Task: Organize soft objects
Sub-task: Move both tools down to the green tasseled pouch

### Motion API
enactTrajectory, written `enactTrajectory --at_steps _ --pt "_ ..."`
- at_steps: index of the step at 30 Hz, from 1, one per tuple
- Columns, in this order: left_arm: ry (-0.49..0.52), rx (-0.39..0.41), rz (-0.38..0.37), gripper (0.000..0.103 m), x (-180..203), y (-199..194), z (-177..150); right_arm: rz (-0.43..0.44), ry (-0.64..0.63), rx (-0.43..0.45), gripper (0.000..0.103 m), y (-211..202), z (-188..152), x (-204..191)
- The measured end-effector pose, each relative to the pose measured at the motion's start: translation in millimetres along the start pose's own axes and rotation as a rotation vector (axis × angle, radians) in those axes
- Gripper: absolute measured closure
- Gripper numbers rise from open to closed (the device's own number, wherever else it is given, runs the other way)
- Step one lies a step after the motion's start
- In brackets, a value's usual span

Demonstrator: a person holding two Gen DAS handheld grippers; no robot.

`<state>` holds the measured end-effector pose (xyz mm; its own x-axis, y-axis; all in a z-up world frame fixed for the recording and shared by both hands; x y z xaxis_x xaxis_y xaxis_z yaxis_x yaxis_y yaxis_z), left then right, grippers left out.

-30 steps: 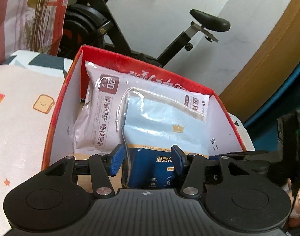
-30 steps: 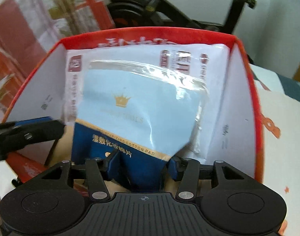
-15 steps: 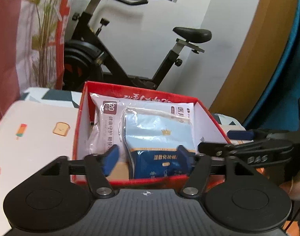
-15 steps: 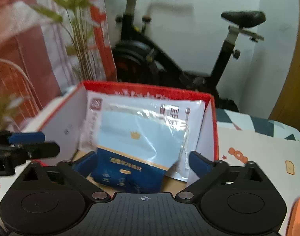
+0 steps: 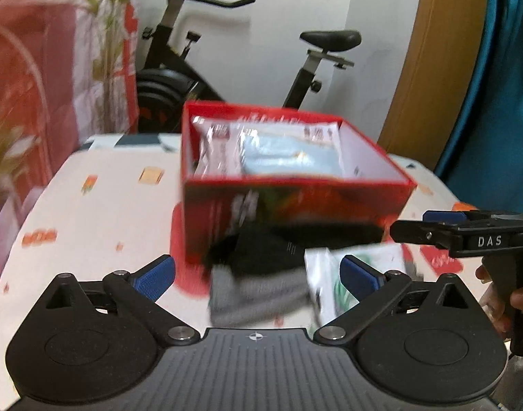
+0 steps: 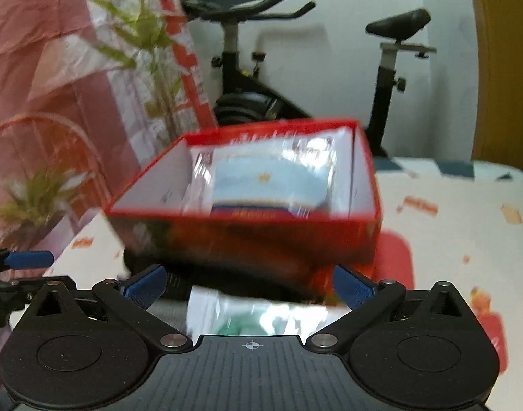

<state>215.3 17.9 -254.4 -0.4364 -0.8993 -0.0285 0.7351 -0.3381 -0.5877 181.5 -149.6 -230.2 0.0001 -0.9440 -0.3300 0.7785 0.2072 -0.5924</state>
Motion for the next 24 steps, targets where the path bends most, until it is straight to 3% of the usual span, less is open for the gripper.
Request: enactTrajectory --at_steps 4,12,19,24 --pt "-0.014 -0.029 0.014 0.000 -1.4 -8.5 -29.5 -0.023 -0.057 -0.036 0.000 1.8 -33.8 -3.1" --pt "-0.121 -0.084 -0.013 0.002 0.5 -13.6 -73.8 0.041 -0.128 -0.118 0.001 -1.4 -83.9 -25.4" --pt "-0.174 -0.087 0.011 0.003 3.9 -19.4 -94.3 0.084 -0.205 -0.153 0.001 -8.1 -103.6 -45.6" --pt "-0.210 -0.102 0.001 0.011 1.6 -17.3 -100.3 0.098 -0.217 -0.178 0.005 -6.2 -107.4 -52.7"
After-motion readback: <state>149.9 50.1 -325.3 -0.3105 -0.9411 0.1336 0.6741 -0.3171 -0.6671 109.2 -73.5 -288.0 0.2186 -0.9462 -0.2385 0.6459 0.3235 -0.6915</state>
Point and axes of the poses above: each gripper's, at about its wrist camera, not at the fingertips, and y roughly the way its jaws point, x to its right, z to its top, the point moved 8 cm from there along y, roughly the way its jaws point, and after that the axes turned 10 degrees about y, right-handed, at the moved point
